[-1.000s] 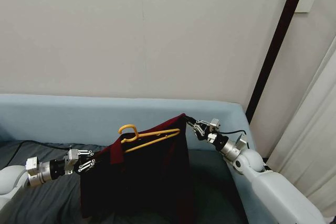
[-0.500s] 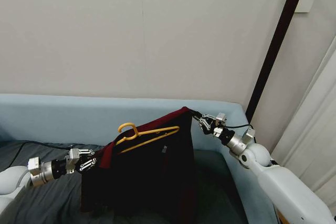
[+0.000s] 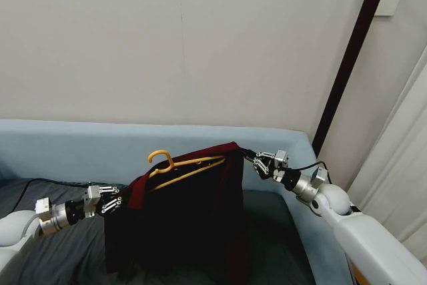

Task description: Pick up the clothes from the sofa and hang them on the clothes hanger.

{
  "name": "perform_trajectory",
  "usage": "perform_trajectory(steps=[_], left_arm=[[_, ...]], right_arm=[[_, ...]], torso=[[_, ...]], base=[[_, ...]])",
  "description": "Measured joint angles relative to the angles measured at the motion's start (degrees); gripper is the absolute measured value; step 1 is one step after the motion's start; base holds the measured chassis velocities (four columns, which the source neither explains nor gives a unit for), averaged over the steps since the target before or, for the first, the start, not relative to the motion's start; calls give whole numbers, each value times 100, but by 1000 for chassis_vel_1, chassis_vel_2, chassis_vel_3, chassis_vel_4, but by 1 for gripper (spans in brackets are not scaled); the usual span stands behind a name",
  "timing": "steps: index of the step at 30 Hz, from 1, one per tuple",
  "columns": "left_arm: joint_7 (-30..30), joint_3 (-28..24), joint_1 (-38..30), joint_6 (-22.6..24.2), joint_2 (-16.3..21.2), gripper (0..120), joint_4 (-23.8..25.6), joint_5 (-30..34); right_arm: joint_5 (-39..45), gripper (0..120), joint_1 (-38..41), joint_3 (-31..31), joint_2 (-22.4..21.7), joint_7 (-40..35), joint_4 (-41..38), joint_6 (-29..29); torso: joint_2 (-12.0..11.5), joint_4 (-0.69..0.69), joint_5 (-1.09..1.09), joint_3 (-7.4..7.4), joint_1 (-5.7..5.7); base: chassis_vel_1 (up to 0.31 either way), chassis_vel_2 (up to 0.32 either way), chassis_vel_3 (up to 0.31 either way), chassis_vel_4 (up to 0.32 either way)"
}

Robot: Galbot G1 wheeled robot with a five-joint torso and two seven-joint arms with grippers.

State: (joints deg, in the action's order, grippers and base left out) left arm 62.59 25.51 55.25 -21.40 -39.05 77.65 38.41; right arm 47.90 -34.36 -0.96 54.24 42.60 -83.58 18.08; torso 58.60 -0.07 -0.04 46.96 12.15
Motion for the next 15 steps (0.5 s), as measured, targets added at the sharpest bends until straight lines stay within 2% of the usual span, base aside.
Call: perform_trajectory(steps=[8,15], left_arm=[[-77,-123,48,4,-218,7,7,-433],[-644,-275,69,99,-347,7,2,-476]], right_arm=[[439,0,-128,287,181,-360,-313,63],[527,0,-395,655,360,-579,-788,88]], torso=[[0,1,0,0,0],[0,0,-1,0,0]], base=[[0,0,0,0],[0,0,0,0]])
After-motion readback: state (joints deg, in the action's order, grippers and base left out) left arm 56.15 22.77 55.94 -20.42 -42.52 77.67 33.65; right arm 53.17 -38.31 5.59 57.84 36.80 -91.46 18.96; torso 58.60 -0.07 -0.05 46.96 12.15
